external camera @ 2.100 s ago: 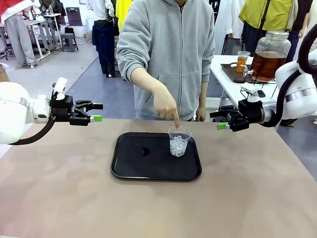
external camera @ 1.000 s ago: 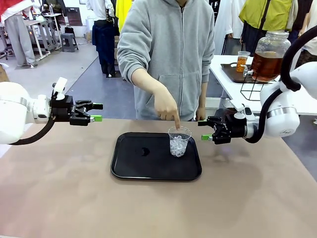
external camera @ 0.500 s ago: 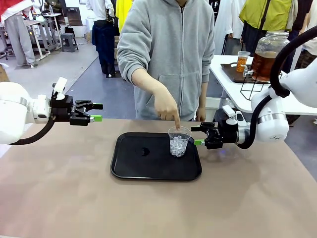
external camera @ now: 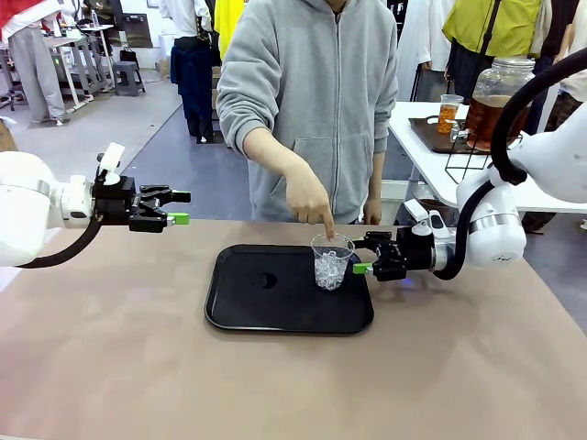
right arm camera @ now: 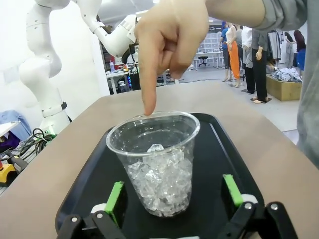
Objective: Pour the drink into the iced cup.
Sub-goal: Pick up the iced cup indicated by the human and present it to them.
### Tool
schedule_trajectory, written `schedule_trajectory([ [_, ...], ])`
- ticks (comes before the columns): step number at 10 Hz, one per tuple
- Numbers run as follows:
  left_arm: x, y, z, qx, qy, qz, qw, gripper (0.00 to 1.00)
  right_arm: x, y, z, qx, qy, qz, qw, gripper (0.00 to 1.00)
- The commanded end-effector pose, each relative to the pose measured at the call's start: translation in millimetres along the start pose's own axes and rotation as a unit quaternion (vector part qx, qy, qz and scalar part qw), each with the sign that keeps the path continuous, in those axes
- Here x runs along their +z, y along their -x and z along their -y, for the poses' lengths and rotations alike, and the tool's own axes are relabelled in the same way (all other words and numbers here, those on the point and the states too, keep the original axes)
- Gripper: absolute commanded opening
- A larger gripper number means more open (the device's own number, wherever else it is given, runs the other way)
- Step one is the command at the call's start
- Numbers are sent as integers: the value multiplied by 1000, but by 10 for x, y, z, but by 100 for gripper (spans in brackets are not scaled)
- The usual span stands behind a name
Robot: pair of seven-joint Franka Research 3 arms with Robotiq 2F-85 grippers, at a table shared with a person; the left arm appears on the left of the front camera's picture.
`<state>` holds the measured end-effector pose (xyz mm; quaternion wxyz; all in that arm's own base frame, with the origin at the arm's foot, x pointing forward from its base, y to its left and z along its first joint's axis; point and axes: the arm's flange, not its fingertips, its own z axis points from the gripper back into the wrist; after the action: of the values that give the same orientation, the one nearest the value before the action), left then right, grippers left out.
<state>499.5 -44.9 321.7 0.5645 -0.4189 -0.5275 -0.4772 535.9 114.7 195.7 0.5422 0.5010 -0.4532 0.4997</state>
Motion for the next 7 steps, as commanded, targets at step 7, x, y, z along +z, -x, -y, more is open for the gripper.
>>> schedule_trajectory([
  [7, -2, -22, -3, 1, 2, 1, 1000, 100, -264, 35, 37, -5, -26, -7, 1000, 100],
])
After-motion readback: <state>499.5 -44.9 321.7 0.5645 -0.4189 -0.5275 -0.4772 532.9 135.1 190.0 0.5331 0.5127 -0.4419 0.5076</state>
